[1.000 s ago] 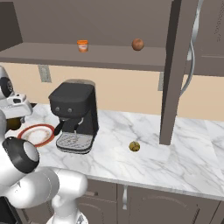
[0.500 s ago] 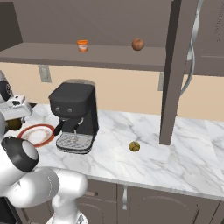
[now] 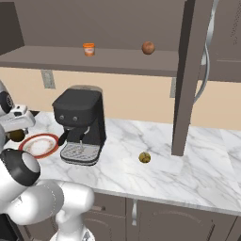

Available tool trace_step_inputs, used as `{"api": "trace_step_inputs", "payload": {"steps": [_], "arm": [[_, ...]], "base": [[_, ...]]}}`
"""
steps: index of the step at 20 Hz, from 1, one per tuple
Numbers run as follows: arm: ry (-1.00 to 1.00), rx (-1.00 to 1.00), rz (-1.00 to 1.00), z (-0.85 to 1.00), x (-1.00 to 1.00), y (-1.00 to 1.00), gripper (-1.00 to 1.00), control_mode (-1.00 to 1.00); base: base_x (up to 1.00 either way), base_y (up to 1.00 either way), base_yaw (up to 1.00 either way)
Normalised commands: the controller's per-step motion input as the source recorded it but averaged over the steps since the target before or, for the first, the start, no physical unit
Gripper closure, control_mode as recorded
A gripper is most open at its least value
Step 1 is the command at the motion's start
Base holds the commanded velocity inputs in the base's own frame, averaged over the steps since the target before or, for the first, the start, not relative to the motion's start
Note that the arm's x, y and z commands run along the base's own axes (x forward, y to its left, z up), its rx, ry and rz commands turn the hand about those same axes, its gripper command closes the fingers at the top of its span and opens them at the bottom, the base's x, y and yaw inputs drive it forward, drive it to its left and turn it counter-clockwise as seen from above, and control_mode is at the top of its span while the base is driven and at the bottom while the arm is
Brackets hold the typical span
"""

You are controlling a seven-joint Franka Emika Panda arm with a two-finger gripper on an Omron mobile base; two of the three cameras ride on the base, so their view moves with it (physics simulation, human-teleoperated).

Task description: Pick the avocado and bread from the counter and place them on the plate. Then pick the jam from the cabinet and place it next to the plate. Lastly close the cabinet door.

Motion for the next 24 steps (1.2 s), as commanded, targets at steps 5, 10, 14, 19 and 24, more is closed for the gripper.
{"api": "trace_step_inputs", "payload": {"steps": [5,10,14,19,24], "arm": [[-0.04,0.0,0.0,-0.11,0.1,0.13,1.0,-1.0],[-0.01,0.0,0.0,-0.08,0.14,0.17,1.0,-1.0],[0.0,0.0,0.0,-0.05,0.14,0.09,1.0,-1.0],[0.0,0.0,0.0,-0.04,0.14,0.0,1.0,-1.0],[0.0,0.0,0.0,-0.1,0.15,0.0,1.0,-1.0]], "base": [[0.0,0.0,0.0],[0.0,0.0,0.0],[0.0,0.0,0.0],[0.0,0.0,0.0],[0.0,0.0,0.0]]}}
